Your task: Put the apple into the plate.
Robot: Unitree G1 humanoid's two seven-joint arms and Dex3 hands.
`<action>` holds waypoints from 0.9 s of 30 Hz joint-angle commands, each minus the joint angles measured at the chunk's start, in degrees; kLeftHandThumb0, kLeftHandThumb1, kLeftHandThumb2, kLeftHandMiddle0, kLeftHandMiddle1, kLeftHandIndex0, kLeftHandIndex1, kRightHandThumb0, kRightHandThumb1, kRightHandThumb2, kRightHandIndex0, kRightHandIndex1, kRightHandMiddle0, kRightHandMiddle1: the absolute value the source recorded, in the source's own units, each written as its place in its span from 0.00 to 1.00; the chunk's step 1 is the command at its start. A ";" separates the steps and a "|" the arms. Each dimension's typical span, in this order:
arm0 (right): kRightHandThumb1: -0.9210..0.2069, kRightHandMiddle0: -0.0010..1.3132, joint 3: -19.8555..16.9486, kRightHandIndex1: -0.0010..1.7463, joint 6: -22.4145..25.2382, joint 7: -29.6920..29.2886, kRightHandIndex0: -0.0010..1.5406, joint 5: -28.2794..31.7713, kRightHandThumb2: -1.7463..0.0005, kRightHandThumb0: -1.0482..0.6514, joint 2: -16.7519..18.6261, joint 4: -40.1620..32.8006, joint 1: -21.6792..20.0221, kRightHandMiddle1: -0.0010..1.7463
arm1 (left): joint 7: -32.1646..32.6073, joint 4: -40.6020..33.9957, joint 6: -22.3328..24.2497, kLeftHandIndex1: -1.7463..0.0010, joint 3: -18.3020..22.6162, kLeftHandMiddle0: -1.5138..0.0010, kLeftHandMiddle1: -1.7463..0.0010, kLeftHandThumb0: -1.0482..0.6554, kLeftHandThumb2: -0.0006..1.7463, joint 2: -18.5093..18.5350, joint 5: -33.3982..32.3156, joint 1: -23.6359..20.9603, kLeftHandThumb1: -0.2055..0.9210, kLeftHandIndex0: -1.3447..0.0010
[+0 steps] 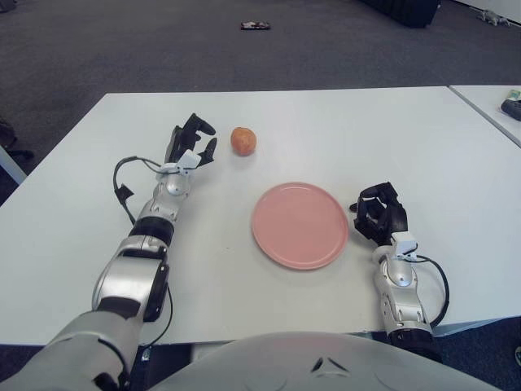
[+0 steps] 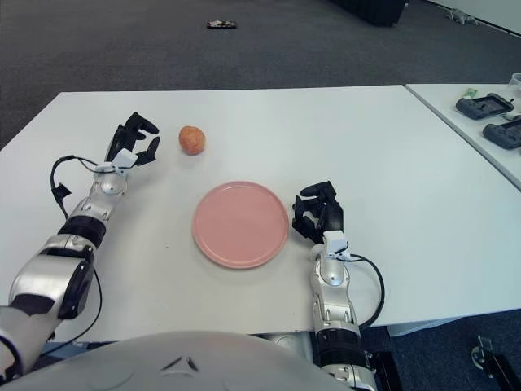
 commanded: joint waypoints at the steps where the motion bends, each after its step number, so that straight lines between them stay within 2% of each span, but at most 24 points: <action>1: 0.23 0.27 -0.15 0.79 0.66 -0.06 0.38 0.07 0.49 0.39 -0.11 0.99 0.07 1.00 | -0.42 3.25 -0.02 0.24 -1.71 0.93 0.24 0.29 0.57 0.99 0.96 -3.25 0.75 0.98; 4: 0.24 0.27 -0.18 0.79 0.40 -0.16 0.38 -0.04 0.49 0.39 -0.17 1.13 0.01 1.00 | -1.35 6.40 0.83 0.39 -3.92 0.98 0.41 0.25 0.56 1.55 2.63 -5.81 0.70 0.99; 7: 0.24 0.27 -0.23 0.80 0.48 -0.19 0.38 -0.12 0.49 0.39 -0.28 1.18 -0.05 1.00 | -1.02 9.27 1.49 0.56 -6.37 0.99 0.58 0.20 0.53 1.66 4.71 -8.00 0.68 1.00; 10: 0.24 0.27 -0.28 0.80 0.59 -0.15 0.38 -0.01 0.49 0.39 -0.26 1.14 -0.08 1.00 | -0.84 11.20 2.13 0.64 -8.67 1.00 0.67 0.17 0.51 1.54 6.58 -9.70 0.69 1.00; 11: 0.24 0.27 -0.32 0.80 0.58 -0.15 0.38 0.05 0.49 0.39 -0.23 1.13 -0.10 1.00 | -0.95 11.72 2.36 0.69 -9.37 1.00 0.74 0.15 0.50 1.44 7.12 -10.22 0.70 1.00; 16: 0.24 0.27 -0.44 0.80 0.21 -0.38 0.38 0.07 0.48 0.39 -0.08 1.07 -0.08 1.00 | -4.18 13.67 3.19 0.84 -12.42 1.00 0.93 0.10 0.46 1.19 8.77 -12.48 0.73 1.00; 20: 0.24 0.27 -0.46 0.80 0.45 -0.29 0.38 0.11 0.48 0.39 -0.15 0.71 0.06 1.00 | -6.49 14.99 4.39 0.96 -14.42 1.00 0.98 0.07 0.45 0.68 9.78 -14.27 0.74 1.00; 27: 0.24 0.27 -0.55 0.79 0.92 -0.36 0.38 -0.14 0.48 0.39 -0.35 0.32 0.22 1.00 | -9.80 16.80 7.19 1.00 -17.30 1.00 1.00 0.03 0.40 -0.38 11.34 -17.09 0.79 1.00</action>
